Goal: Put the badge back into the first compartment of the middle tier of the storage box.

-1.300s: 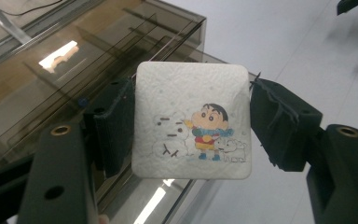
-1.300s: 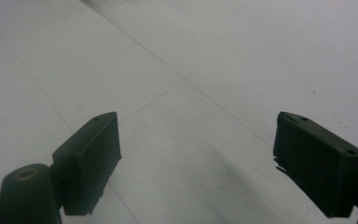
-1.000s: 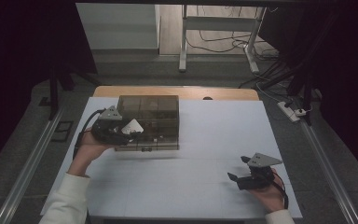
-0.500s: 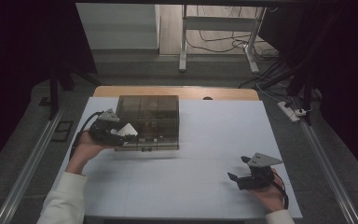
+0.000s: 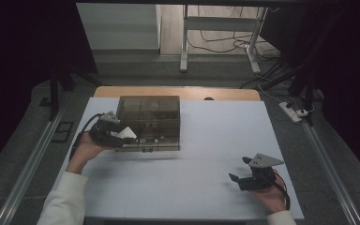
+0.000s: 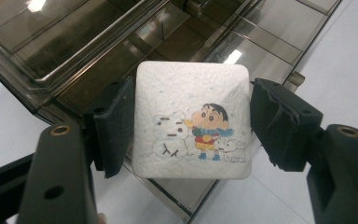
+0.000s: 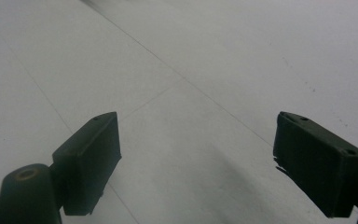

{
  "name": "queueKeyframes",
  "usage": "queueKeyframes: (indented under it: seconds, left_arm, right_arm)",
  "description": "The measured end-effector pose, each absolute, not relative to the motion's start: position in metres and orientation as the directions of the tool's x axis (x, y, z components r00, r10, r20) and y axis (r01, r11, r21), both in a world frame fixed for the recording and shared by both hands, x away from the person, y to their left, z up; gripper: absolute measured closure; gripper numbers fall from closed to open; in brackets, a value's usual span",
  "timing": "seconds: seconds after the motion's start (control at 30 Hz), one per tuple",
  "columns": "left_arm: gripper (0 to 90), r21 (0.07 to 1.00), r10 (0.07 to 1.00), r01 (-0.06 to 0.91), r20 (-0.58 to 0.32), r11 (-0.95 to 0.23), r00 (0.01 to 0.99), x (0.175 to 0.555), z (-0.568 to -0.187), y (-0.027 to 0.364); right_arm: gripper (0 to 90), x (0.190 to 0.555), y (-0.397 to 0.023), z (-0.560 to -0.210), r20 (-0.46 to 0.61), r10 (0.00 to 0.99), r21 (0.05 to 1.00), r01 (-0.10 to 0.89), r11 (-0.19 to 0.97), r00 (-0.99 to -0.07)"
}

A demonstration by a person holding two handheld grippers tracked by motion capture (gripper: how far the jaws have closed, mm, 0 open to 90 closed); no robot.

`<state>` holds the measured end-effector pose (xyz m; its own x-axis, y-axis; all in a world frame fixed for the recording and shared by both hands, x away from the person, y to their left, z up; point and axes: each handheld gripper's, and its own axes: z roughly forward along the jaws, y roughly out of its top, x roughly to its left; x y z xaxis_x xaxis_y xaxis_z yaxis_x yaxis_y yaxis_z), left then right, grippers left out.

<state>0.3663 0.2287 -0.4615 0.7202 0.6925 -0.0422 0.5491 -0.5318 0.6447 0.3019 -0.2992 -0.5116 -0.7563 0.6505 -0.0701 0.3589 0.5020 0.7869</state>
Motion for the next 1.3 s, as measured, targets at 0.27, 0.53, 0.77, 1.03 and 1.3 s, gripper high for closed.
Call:
queueKeyframes:
  seconds: [0.27, 0.53, 0.77, 1.03, 1.3]
  left_arm:
    - [31.8, 0.644, 0.693, 0.543, -0.028, -0.539, 0.72, 0.367, -0.462, 0.228]
    - [28.3, 0.654, 0.691, 0.536, -0.028, -0.533, 0.722, 0.365, -0.46, 0.228]
    - [27.9, 0.666, 0.689, 0.526, -0.026, -0.528, 0.725, 0.362, -0.457, 0.227]
    - [27.3, 0.692, 0.694, 0.506, -0.01, -0.514, 0.72, 0.357, -0.456, 0.221]
    - [26.5, 0.726, 0.713, 0.49, 0.0, -0.483, 0.702, 0.337, -0.465, 0.22]
  right_arm:
    - [14.8, 0.302, -0.299, -0.511, -0.072, 0.651, 0.786, 0.359, 0.503, -0.755]
    - [14.9, 0.301, -0.299, -0.511, -0.072, 0.651, 0.785, 0.36, 0.504, -0.756]
    - [14.9, 0.302, -0.299, -0.512, -0.07, 0.653, 0.784, 0.363, 0.503, -0.754]
    - [15.0, 0.301, -0.299, -0.511, -0.076, 0.654, 0.792, 0.352, 0.498, -0.753]
    - [15.0, 0.3, -0.3, -0.51, -0.078, 0.656, 0.797, 0.349, 0.493, -0.751]
